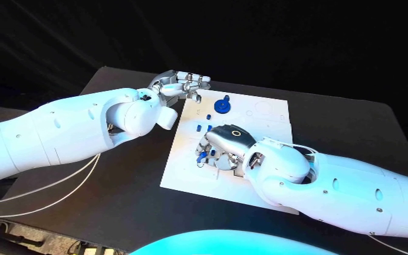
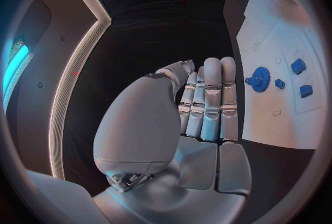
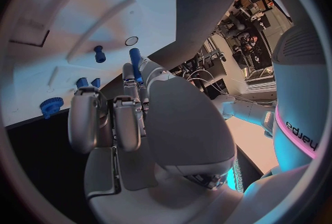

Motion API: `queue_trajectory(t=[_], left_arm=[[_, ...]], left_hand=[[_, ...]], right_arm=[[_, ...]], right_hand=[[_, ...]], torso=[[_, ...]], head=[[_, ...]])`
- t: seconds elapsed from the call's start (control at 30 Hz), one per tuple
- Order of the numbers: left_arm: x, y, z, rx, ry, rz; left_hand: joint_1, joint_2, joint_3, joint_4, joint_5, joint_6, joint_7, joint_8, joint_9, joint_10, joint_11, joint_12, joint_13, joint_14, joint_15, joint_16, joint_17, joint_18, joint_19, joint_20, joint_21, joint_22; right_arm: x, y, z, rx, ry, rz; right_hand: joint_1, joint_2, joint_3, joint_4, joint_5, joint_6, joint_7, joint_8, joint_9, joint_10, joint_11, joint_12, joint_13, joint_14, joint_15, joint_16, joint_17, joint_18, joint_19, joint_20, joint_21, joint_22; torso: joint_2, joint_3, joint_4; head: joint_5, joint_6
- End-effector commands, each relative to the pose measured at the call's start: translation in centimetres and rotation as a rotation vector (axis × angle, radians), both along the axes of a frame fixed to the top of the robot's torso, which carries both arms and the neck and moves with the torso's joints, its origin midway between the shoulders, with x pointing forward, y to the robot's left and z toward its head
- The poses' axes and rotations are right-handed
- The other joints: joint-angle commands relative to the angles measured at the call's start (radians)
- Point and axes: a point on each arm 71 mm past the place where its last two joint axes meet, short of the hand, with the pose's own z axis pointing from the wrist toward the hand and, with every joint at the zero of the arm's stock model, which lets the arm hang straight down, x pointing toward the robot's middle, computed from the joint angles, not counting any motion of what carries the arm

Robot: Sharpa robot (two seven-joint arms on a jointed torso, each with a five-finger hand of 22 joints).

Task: Assemble the parts on the task board

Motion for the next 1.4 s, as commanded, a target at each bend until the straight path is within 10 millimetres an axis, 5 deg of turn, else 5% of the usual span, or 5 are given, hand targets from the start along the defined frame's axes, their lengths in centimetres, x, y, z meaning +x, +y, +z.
queue_trajectory(t=[0.03, 1.4], left_arm=[[-0.1, -0.3, 0.1, -0.009, -0.007, -0.02], [0.0, -0.4, 0.1, -0.007, -0.001, -0.026]], left_hand=[[0.004, 0.004, 0.0, -0.009, 0.004, -0.004, 0.001, -0.001, -0.002, -0.006, -0.002, 0.007, 0.001, -0.007, 0.001, -0.006, -0.002, 0.014, 0.003, 0.0, -0.004, -0.001], [0.004, 0.004, 0.0, -0.009, 0.004, -0.004, 0.001, -0.001, -0.002, -0.006, -0.002, 0.007, 0.001, -0.007, 0.002, -0.006, -0.002, 0.014, 0.004, 0.0, -0.004, -0.001]], right_arm=[[0.0, 0.1, -0.3, -0.029, -0.01, 0.013], [0.1, 0.5, -1.4, -0.094, -0.001, 0.009]], right_hand=[[0.0, -0.005, 0.011, 0.0, 0.005, -0.001, 0.005, -0.006, 0.0, 0.035, -0.026, -0.005, 0.001, 0.054, 0.008, 0.002, 0.002, -0.009, 0.012, 0.003, -0.004, 0.195], [-0.023, -0.015, 0.031, -0.009, 0.013, 0.0, 0.005, -0.01, 0.001, 0.04, -0.025, -0.014, 0.003, 0.053, 0.009, 0.001, -0.002, -0.008, 0.01, 0.004, -0.01, 0.193]], torso=[[-0.001, 0.0002, -0.0008], [0.0, -0.0002, -0.0003]], head=[[0.005, -0.003], [0.01, -0.012]])
